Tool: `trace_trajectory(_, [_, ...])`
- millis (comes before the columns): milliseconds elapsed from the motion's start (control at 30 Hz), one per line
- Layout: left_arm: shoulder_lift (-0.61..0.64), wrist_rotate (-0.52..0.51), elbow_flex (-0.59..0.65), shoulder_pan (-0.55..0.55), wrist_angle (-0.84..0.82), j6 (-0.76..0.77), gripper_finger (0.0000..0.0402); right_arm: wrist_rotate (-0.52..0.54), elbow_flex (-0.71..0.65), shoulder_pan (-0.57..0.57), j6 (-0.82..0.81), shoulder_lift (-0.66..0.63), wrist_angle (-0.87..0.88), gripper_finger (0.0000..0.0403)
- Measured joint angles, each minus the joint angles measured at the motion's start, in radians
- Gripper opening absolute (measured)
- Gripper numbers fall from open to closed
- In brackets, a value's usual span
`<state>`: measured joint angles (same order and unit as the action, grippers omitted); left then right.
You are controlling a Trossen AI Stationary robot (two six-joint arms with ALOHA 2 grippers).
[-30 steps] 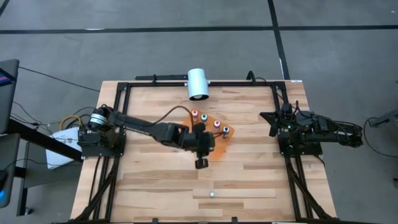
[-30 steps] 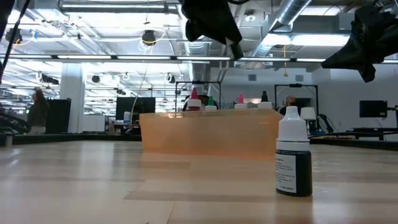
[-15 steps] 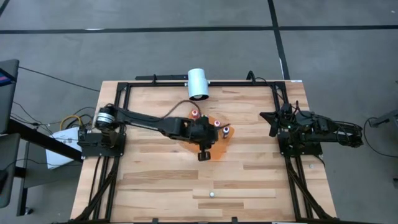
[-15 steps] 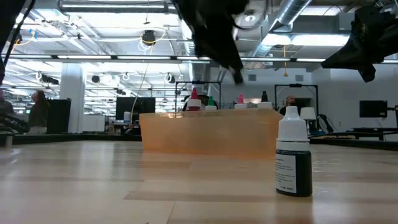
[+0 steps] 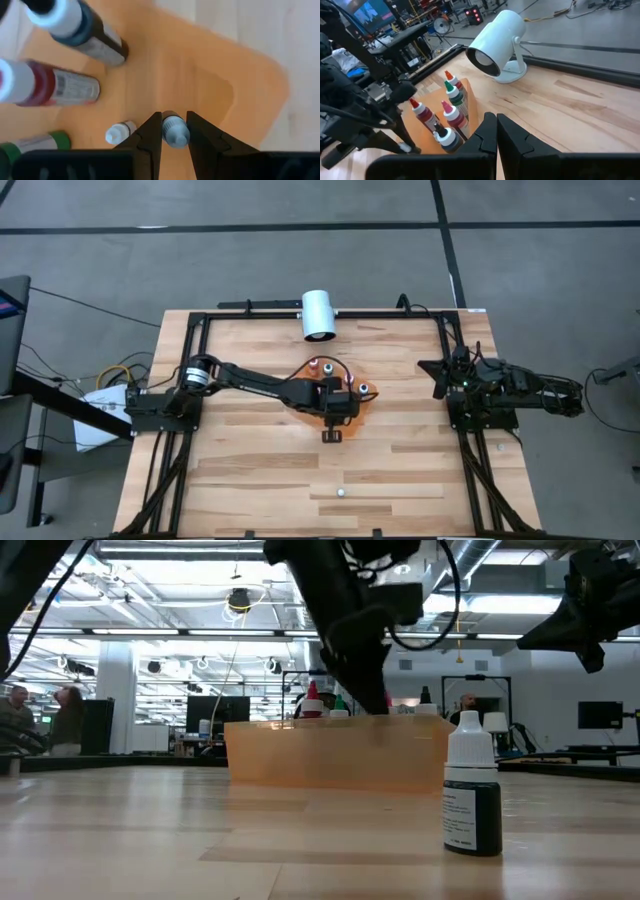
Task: Pick & Place food coloring
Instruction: Put the small green food coloring bottle into the bin
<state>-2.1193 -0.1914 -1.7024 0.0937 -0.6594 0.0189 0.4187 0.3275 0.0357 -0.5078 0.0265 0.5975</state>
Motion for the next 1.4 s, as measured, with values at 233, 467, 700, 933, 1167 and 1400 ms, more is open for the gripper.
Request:
trace_trajectory(233, [-0.011, 0.003, -0.002, -0.003, -0.053, -0.013, 0.0069, 0.000, 0.000, -0.001, 0.000, -0.001, 0.001, 0.0001])
trace_trajectory(467, [-0.011, 0.004, -0.003, -0.002, -0.060, -0.015, 0.0069, 0.000, 0.000, -0.001, 0.000, -0.001, 0.001, 0.0001])
trace_trajectory(700, [-0.011, 0.011, -0.003, -0.004, -0.063, -0.018, 0.0069, 0.000, 0.000, -0.001, 0.000, -0.001, 0.001, 0.0001])
trace_trajectory(933, [-0.011, 0.027, -0.003, -0.004, -0.062, -0.018, 0.0069, 0.000, 0.000, -0.001, 0.001, -0.002, 0.001, 0.0001])
trace_trajectory(1167, [-0.011, 0.038, -0.002, -0.005, -0.062, -0.017, 0.0069, 0.000, 0.000, -0.001, 0.001, -0.002, 0.001, 0.0001])
trace_trajectory(1400, [-0.011, 0.046, -0.002, -0.006, -0.061, -0.014, 0.0095, 0.000, -0.001, -0.001, 0.001, -0.002, 0.001, 0.0001])
